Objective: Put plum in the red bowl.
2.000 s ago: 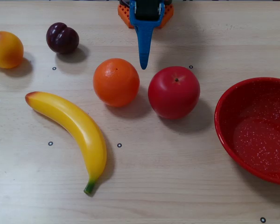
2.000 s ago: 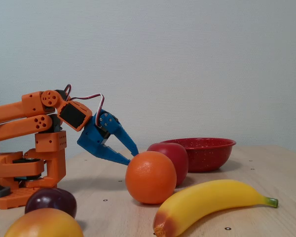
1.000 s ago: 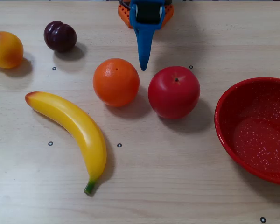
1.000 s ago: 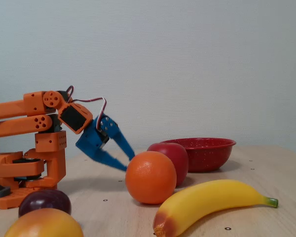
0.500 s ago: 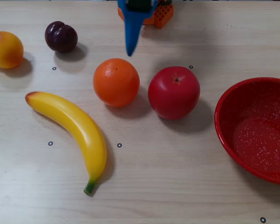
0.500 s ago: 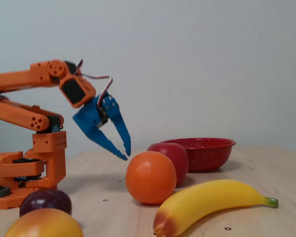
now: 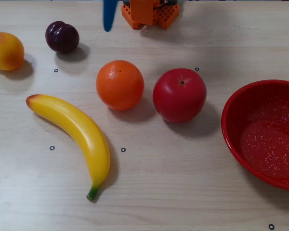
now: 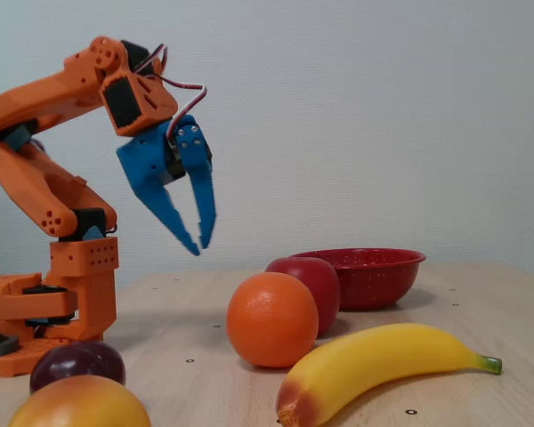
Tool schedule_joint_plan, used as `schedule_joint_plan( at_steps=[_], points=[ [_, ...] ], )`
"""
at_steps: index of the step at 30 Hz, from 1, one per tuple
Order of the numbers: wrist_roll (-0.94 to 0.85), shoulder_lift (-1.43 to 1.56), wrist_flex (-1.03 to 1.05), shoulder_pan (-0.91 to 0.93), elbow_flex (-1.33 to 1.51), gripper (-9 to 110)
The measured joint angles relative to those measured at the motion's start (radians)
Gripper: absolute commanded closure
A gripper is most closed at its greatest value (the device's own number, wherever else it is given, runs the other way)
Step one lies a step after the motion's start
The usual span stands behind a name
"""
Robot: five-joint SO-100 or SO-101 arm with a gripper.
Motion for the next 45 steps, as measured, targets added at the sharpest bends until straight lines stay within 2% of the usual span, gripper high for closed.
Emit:
schedule_joint_plan(
  at_steps=[8,19,25,35,45],
  points=[
    [-0.052,-0.175,0.091,0.183,-0.156,102],
    [-0.285,-0.282,0.176,0.436,-0.218,101],
    [-0.342,-0.362,0.176,0.531,-0.239,99],
    [-0.373,-0.402,0.156,0.591,-0.242,80],
    [-0.405,-0.448,0.114,0.66,-0.233,66]
  ],
)
